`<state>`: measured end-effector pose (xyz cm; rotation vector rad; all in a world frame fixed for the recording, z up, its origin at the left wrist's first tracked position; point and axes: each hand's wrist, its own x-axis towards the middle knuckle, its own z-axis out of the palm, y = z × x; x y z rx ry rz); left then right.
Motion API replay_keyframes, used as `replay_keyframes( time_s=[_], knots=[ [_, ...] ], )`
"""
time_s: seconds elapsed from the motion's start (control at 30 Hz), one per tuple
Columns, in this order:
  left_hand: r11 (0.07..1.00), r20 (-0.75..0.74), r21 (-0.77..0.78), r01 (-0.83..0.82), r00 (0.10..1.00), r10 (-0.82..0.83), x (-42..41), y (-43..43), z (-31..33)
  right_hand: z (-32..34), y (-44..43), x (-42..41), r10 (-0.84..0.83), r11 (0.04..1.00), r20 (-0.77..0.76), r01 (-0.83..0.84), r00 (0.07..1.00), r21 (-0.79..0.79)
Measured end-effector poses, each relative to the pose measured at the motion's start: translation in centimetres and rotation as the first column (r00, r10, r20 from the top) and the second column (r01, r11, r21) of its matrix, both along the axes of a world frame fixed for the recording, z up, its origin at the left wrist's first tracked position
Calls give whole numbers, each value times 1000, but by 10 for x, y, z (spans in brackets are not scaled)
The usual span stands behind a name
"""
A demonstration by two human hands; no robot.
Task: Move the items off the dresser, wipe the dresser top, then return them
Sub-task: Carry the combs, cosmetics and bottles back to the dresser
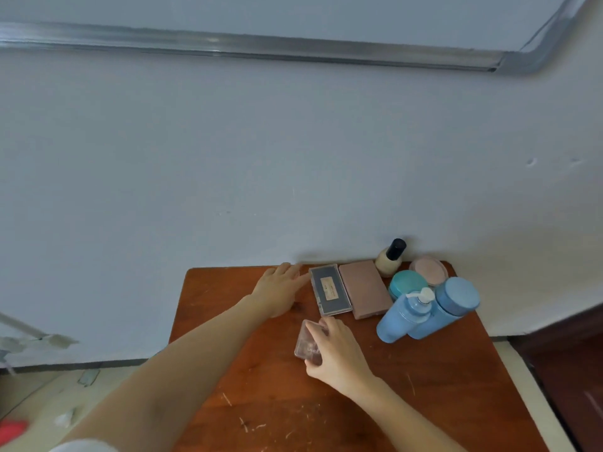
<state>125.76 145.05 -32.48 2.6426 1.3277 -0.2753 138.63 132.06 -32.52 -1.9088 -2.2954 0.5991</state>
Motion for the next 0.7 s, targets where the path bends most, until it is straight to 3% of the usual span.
replay_keyframes(
  time_s=[0.1,0.33,0.7],
  knots=[
    [999,9,-30,-23,1000,23,2,7,-6,1,-6,6,-100,995,-69,101,993,9],
    [972,264,-85,-218,936,233,-32,-23,-5,6,-21,11,-221,973,-164,229,961,32],
    [989,512,-114,-91,848,138,-68,-73,22,20,-44,-11,-326,943,-109,331,939,38]
  ],
)
